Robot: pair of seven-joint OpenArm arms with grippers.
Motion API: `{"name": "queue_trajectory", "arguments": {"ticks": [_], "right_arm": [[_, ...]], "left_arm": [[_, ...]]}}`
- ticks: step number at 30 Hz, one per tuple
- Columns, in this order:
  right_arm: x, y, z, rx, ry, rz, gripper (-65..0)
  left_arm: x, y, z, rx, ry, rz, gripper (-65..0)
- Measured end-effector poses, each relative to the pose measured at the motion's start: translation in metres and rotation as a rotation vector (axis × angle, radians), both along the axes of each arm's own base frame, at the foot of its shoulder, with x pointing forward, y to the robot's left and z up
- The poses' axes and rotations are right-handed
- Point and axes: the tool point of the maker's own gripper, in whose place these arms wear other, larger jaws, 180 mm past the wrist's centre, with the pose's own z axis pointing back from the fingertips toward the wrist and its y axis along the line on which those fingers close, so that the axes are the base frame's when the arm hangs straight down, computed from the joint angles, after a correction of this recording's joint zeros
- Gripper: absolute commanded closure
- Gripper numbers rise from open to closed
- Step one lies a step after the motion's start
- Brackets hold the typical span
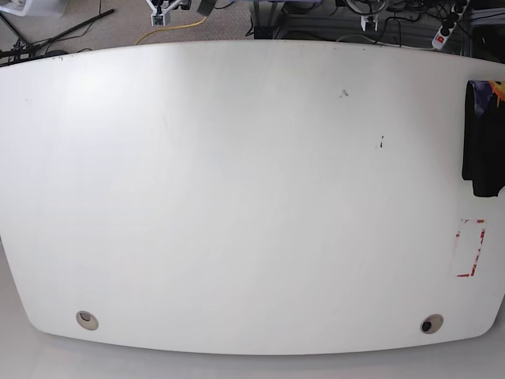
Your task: Fold the T-shirt properly
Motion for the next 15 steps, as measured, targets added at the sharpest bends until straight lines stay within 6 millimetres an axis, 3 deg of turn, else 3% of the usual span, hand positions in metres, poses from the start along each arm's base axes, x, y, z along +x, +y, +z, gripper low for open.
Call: {"name": "queue_trajectory", "arguments": {"ticks": [6,11,15], "right_arm": [[0.010,0.002,-0.008,0.009,0.089,0.015,-17.9],[0.021,0.003,-0.009,0.012,0.089,0.024,-17.9],[0.018,0.007,-0.009,0.016,0.096,0.060,-17.9]], "left_arm": [[0.013,0.001,-0.003,0.025,0.015,-0.045,-44.0],[0.006,0.002,-0.004,0.028,0.057,-0.037,-44.0],[0.008,-0.001,-0.005,0.023,0.054,-0.033,-44.0]]}}
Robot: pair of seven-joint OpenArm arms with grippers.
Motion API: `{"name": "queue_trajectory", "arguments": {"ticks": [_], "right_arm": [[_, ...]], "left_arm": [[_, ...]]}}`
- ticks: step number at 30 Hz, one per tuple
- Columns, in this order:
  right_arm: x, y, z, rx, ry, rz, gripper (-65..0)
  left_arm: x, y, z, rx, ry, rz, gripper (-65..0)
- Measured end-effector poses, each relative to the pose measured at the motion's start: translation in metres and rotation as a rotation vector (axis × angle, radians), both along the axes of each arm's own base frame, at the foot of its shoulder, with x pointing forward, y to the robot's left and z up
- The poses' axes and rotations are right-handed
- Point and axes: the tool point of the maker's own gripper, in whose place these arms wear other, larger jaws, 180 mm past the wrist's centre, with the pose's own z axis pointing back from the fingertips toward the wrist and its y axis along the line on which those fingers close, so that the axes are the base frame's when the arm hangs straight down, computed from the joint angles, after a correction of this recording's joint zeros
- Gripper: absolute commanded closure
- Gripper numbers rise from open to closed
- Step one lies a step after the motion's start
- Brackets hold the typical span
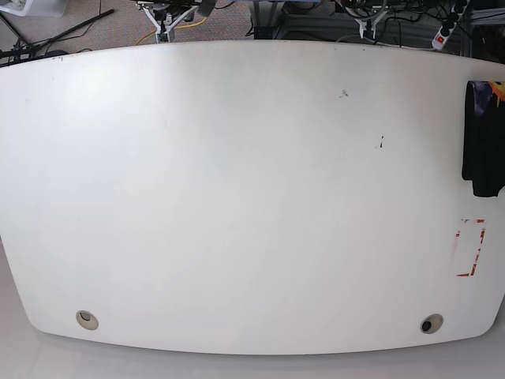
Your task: Fold the T-shirt properly
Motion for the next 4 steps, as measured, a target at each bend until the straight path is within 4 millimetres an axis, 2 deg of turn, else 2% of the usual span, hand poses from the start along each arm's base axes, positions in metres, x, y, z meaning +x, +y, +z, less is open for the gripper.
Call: {"name": "queue_trajectory", "arguments": {"ticks": [4], "right_arm": [[-0.0072,0.0065,-0.0007,0.010,0.019,0.059,-17.9]], "left_arm": [[0.0027,-0.0060,-0.0007,-0.009,-0.007,0.002,-44.2]]}}
